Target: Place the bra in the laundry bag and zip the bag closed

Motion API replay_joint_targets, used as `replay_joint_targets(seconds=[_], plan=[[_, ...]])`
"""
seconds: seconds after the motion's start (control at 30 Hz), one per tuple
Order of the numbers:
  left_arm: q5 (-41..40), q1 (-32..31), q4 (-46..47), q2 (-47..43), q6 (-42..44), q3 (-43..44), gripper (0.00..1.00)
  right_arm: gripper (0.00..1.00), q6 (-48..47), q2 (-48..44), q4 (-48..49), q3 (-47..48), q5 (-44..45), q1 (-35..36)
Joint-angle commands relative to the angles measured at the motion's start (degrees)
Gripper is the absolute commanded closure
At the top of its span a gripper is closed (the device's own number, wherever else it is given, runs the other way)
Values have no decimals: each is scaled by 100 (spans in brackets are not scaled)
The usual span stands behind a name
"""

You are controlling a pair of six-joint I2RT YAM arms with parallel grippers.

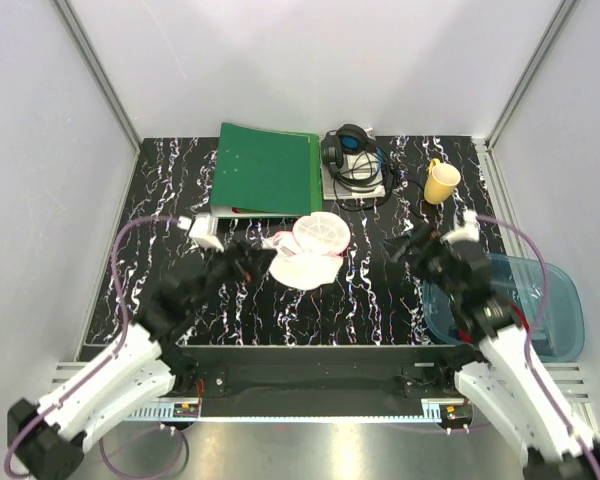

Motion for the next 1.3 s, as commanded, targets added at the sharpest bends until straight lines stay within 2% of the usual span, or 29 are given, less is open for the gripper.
replay_joint_targets(seconds=[0.0, 0.03, 0.1, 0.27, 0.5, 0.53, 0.6, 0.63, 0.7, 1.03, 1.07, 1.17, 1.27], plan=[[-1840, 24, -2206, 1363, -36, 1584, 1, 0, -804, 2145, -424, 1178, 251, -8], [-1991, 67, -2696, 1568, -307, 1762, 1, 0, -839, 2474, -424, 1382, 250, 9], [-1730, 173, -2754, 1972, -267, 1956, 1, 0, -900, 3377, -302, 1936, 242, 62], [183, 691, -1762, 2272, -309, 1729, 1, 0, -875, 5234, -476, 3358, 400, 176], [1505, 1359, -1664, 3588, -565, 2001, 1, 2, -1015, 7387, -503, 4723, 715, 439], [1602, 1455, -1647, 3756, -513, 2062, 1, 10, -1094, 7565, -538, 4854, 742, 457], [1752, 1518, -1647, 4195, -442, 2229, 2, 18, -1121, 7994, -556, 5127, 804, 484], [1735, 1535, -1620, 4311, -407, 2265, 3, 31, -1138, 8136, -556, 5198, 804, 484], [1673, 1544, -1585, 4601, -389, 2370, 4, 41, -1234, 8487, -617, 5426, 804, 554], [1454, 1588, -1216, 5419, -793, 2634, 6, 41, -1754, 9218, -925, 5735, 1903, 1046], [1392, 1588, -1207, 5541, -820, 2660, 7, 43, -1780, 9271, -934, 5761, 1885, 1046], [1357, 1588, -1111, 5656, -943, 2704, 9, 64, -1938, 9377, -925, 5805, 1859, 1064], [1313, 1588, -1084, 5622, -961, 2731, 10, 81, -2140, 8940, -916, 5770, 2104, 1099]])
